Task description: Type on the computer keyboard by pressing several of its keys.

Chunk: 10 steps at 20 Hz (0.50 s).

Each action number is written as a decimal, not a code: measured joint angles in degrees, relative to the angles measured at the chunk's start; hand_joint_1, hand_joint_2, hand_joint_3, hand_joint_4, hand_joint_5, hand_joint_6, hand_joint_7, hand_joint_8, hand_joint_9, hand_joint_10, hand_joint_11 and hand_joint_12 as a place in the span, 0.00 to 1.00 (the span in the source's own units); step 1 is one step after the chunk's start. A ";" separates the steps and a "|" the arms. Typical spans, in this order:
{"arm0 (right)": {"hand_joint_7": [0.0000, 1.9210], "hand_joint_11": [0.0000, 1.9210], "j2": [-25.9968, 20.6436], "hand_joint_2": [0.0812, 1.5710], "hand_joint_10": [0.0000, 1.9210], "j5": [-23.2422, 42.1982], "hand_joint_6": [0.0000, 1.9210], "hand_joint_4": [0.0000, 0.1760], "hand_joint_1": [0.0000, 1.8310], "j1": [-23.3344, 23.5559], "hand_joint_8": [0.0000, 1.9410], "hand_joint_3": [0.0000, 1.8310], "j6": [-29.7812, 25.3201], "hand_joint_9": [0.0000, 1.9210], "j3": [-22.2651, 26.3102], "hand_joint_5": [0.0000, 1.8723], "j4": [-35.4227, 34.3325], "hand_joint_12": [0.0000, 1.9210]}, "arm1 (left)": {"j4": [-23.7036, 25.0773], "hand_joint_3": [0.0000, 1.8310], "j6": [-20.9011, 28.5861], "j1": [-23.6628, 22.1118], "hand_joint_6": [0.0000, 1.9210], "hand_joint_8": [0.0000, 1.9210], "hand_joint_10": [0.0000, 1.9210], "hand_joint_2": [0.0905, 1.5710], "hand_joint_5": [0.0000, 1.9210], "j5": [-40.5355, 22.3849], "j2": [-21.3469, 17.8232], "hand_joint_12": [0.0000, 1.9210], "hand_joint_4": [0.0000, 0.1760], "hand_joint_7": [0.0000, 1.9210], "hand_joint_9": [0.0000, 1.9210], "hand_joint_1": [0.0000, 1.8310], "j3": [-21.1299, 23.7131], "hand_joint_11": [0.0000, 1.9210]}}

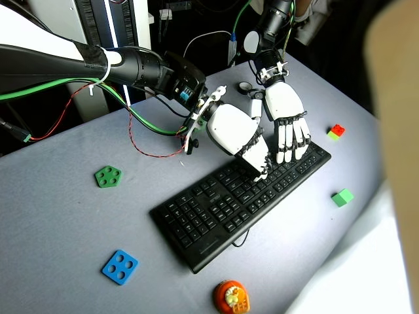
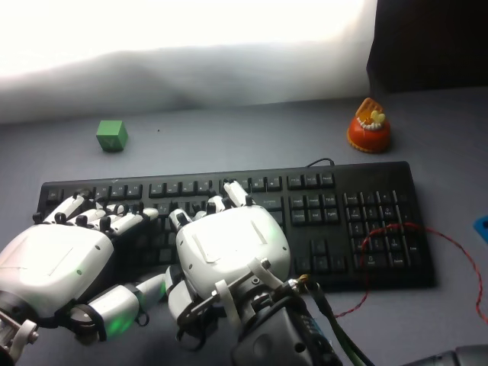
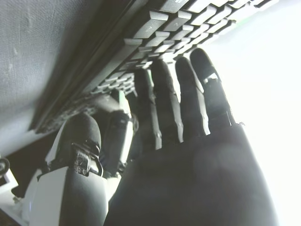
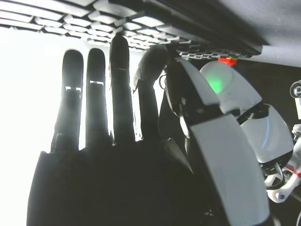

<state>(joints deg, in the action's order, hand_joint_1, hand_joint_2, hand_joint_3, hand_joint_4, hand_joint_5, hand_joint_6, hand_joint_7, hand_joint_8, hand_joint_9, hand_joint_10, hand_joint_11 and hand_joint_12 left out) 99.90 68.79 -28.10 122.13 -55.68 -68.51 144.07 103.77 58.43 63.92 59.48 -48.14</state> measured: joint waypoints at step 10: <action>0.27 0.00 0.02 0.97 0.26 -0.50 0.24 0.00 0.11 0.04 0.00 0.00 -0.37 0.09 -2.21 0.30 0.55 0.77 | 0.00 0.00 -0.09 0.44 0.04 0.00 0.01 0.86 0.29 0.17 -0.13 0.57 0.00 0.19 0.17 0.08 0.48 0.00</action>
<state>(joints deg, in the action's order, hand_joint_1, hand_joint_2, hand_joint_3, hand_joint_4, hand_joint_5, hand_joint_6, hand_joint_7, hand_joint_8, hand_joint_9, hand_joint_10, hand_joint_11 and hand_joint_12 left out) 99.92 68.29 -28.05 121.75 -57.89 -67.96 144.07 103.68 58.87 64.10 59.35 -47.66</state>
